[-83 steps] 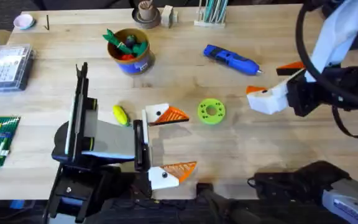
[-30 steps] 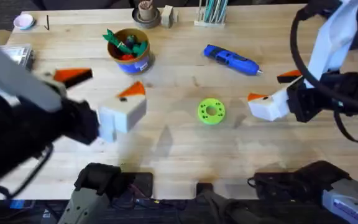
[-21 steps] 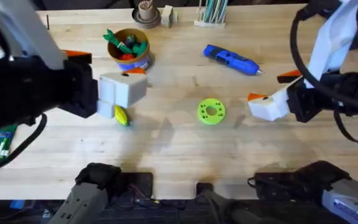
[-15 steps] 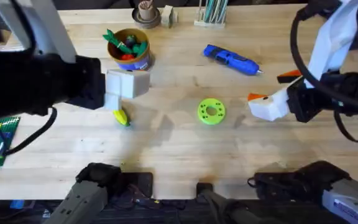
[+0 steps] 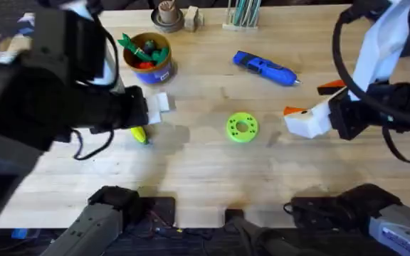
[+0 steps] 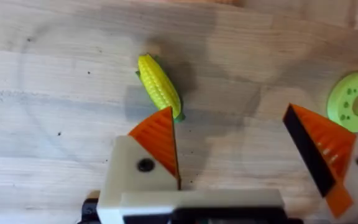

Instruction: Pick up the gripper from the table and insert it into the empty holder that is missing its gripper. Then pick up a screw, insert it into the mounting hole, and use the screwdriver to tighten it. Finally, clean up the table by picking up the vegetable and placing it into the bucket.

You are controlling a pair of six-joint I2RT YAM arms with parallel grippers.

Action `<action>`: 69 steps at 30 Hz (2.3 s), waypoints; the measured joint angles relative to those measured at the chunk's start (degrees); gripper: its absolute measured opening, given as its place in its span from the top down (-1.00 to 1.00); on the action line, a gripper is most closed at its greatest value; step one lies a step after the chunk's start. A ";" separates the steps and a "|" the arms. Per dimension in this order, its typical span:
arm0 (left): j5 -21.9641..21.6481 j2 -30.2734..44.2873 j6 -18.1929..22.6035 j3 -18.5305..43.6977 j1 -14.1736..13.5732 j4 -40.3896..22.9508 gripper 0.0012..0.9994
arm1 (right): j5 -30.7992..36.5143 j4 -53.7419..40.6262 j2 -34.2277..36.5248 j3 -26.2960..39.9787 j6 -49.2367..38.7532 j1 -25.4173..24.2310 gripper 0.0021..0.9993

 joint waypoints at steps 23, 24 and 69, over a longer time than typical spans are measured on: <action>-5.82 0.14 -22.44 -18.77 10.67 14.09 -0.98 | 0.00 0.00 0.00 0.00 0.00 0.00 -0.91; -5.80 0.14 -22.57 -18.77 10.68 14.53 -0.98 | 0.00 0.00 0.00 0.00 0.01 0.00 -0.92; 6.48 11.51 -17.73 -1.42 16.13 18.52 0.96 | 0.00 -1.31 0.00 0.00 0.01 0.00 -0.91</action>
